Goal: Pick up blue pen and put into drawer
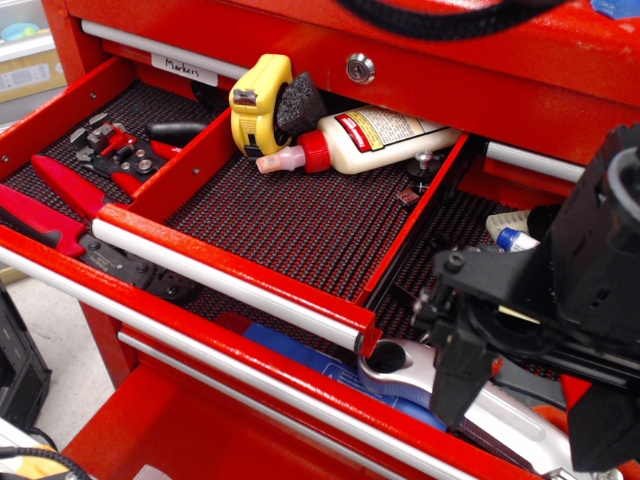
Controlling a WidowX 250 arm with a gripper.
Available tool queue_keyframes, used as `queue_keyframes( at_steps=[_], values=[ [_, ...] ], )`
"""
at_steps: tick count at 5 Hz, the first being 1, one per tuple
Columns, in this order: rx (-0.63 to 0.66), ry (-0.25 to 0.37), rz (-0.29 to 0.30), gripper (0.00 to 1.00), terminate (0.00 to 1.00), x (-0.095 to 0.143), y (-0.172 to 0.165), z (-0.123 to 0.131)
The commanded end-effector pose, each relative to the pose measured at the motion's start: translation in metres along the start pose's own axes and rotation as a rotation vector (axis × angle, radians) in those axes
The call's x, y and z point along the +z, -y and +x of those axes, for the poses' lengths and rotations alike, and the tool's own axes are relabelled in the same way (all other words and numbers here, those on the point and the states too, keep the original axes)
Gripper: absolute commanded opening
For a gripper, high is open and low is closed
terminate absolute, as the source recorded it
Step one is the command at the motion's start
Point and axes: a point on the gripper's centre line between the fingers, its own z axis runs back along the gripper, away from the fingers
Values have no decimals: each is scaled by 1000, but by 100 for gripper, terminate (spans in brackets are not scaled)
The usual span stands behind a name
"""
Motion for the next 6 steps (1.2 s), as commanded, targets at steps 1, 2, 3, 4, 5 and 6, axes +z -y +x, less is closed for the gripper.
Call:
queue_keyframes(
  at_steps=[1,2,3,4,5,6],
  values=[
    [0,0,0,100,0,0,0,0],
    [212,30,-34,100,0,10,40,27],
    [327,77,-66,100,0,17,63,59],
    [430,170,-96,100,0,14,73,84],
    [448,242,-168,100,0,7,74,109],
    [507,324,-202,100,0,0,76,126]
  ],
)
